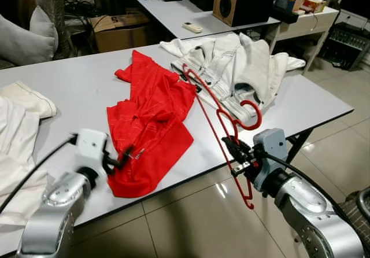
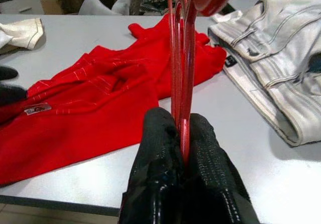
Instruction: Hang hanger
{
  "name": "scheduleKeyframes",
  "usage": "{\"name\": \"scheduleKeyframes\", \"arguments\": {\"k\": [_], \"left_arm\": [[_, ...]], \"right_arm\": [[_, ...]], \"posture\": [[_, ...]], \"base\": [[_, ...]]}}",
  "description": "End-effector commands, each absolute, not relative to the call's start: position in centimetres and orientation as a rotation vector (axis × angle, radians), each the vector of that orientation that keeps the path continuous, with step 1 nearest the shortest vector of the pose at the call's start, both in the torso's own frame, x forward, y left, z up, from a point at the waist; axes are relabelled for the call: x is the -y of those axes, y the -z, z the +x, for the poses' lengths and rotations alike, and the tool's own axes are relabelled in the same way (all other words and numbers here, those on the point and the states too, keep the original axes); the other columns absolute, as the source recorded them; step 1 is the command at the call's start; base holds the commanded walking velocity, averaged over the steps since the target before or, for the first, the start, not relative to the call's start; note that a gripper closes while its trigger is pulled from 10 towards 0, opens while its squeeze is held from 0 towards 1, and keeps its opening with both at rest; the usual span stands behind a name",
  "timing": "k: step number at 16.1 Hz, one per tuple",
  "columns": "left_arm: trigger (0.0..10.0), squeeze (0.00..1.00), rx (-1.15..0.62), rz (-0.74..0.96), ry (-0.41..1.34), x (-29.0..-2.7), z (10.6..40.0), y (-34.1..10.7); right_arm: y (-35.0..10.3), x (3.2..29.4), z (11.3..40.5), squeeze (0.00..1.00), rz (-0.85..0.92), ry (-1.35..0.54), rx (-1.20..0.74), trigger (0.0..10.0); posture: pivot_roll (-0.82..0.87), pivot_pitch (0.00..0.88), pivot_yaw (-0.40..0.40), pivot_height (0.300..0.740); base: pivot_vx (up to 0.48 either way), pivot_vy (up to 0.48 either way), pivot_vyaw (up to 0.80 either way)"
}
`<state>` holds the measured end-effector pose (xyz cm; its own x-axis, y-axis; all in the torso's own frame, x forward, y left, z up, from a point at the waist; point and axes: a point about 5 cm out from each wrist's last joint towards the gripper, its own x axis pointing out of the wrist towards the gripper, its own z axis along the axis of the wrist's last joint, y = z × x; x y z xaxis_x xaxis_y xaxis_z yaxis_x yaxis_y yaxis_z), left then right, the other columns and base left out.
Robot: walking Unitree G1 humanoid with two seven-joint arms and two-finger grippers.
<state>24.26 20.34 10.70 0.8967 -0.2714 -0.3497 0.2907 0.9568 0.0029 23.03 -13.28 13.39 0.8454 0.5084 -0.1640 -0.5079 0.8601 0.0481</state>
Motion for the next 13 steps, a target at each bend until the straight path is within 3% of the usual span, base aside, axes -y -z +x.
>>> {"name": "scheduleKeyframes", "arguments": {"k": [1,3,4,5,6,13], "left_arm": [[10.0,0.00,-0.382,0.018,0.317,-19.9,24.0,-10.6],[10.0,0.00,-0.433,0.085,0.277,-20.9,23.9,-9.8],[8.8,0.00,-0.450,0.110,0.274,-21.3,23.8,-9.7],[2.0,0.00,-0.466,0.129,0.279,-21.5,23.6,-9.7],[0.0,0.00,-0.472,0.128,0.282,-21.5,23.6,-9.7],[0.0,0.00,-0.469,0.108,0.327,-21.2,23.4,-9.9]], "right_arm": [[-13.2,13.5,23.3,0.00,-0.010,-0.532,-0.180,10.0],[-13.3,13.0,23.6,0.00,-0.001,-0.542,-0.173,10.0],[-13.4,12.9,23.6,0.00,-0.003,-0.553,-0.171,10.0],[-13.3,12.9,23.6,0.00,-0.007,-0.557,-0.172,10.0],[-13.3,12.9,23.5,0.00,-0.007,-0.556,-0.174,10.0],[-13.3,12.9,23.7,0.00,-0.013,-0.564,-0.174,10.0]], "posture": [[-0.05,0.000,0.011,0.740],[-0.04,0.000,0.009,0.740],[-0.04,0.000,0.010,0.740],[-0.04,0.000,0.009,0.740],[-0.04,0.000,0.009,0.740],[-0.04,0.000,0.005,0.740]], "base": [[0.000,0.000,0.00],[0.000,0.000,0.00],[0.000,0.000,0.00],[0.000,0.000,0.00],[0.000,0.000,0.00],[0.000,0.000,0.00]]}}
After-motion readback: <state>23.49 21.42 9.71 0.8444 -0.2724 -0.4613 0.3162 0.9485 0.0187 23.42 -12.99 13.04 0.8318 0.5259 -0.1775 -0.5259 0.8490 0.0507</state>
